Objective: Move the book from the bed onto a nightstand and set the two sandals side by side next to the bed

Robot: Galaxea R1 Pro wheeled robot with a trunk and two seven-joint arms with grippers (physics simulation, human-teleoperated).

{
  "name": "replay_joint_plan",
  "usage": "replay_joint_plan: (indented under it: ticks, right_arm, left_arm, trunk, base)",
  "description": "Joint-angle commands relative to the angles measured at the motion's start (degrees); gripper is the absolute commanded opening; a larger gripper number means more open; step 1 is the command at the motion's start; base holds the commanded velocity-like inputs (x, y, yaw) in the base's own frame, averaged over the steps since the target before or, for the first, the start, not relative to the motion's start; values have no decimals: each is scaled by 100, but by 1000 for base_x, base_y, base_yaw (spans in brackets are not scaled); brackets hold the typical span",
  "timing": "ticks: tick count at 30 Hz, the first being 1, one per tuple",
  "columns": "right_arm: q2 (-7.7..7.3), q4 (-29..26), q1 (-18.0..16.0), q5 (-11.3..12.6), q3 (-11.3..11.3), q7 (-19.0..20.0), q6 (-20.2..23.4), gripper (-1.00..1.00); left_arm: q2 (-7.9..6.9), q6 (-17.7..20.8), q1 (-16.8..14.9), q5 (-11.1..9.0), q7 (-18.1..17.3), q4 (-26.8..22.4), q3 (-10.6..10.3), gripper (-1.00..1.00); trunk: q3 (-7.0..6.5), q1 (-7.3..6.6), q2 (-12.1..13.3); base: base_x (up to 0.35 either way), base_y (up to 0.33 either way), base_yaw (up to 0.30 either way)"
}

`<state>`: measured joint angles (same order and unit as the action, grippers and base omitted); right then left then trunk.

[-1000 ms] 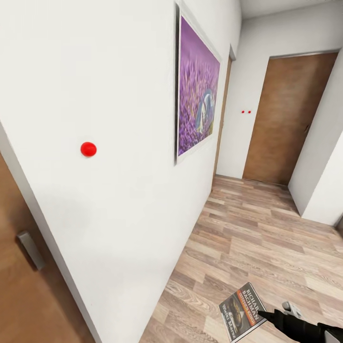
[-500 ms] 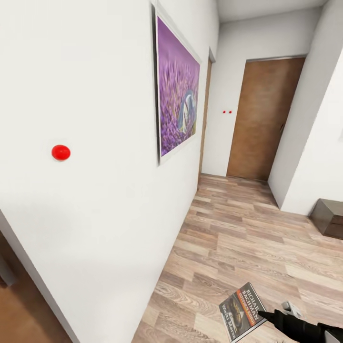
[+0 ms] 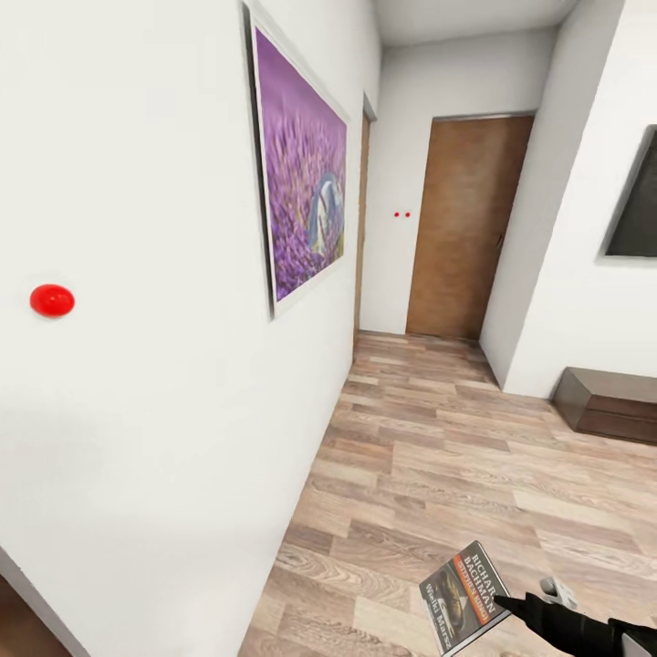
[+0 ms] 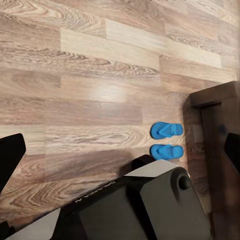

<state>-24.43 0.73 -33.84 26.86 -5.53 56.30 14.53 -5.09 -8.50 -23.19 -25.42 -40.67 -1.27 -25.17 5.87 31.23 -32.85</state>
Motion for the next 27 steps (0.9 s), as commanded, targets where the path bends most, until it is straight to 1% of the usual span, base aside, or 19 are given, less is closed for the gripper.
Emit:
replay_joint_plan:
  ticks: [1,9,15,19,27]
  right_arm:
    - [-1,7,-8,65,-27,17,42,-100]
    - [-1,7,-8,65,-27,21,42,-100]
    - [-1,7,-8,65,-27,21,42,-100]
    - [-1,7,-8,65,-27,21,42,-100]
    - [-1,7,-8,65,-27,16,42,-100]
  left_arm:
    - [-1,-38,-5,-33,-11,4,-49,100]
    - [-1,-38,-2,-33,-11,4,-49,100]
    - [-1,-38,-2,-33,-11,4,-49,100]
    - [-1,-38,-3,-33,-11,4,-49,100]
    - [-1,-38,-5,-33,-11,4,-49,100]
  trunk:
    - [11,4,-9]
    - [11,4,-9]
    - [11,4,-9]
    - [11,4,-9]
    - [11,4,-9]
  base:
    - [237,0,-26]
    - [302,0,-5]
    - [80,0,-10]
    - [8,0,-183]
    - [1,0,-286]
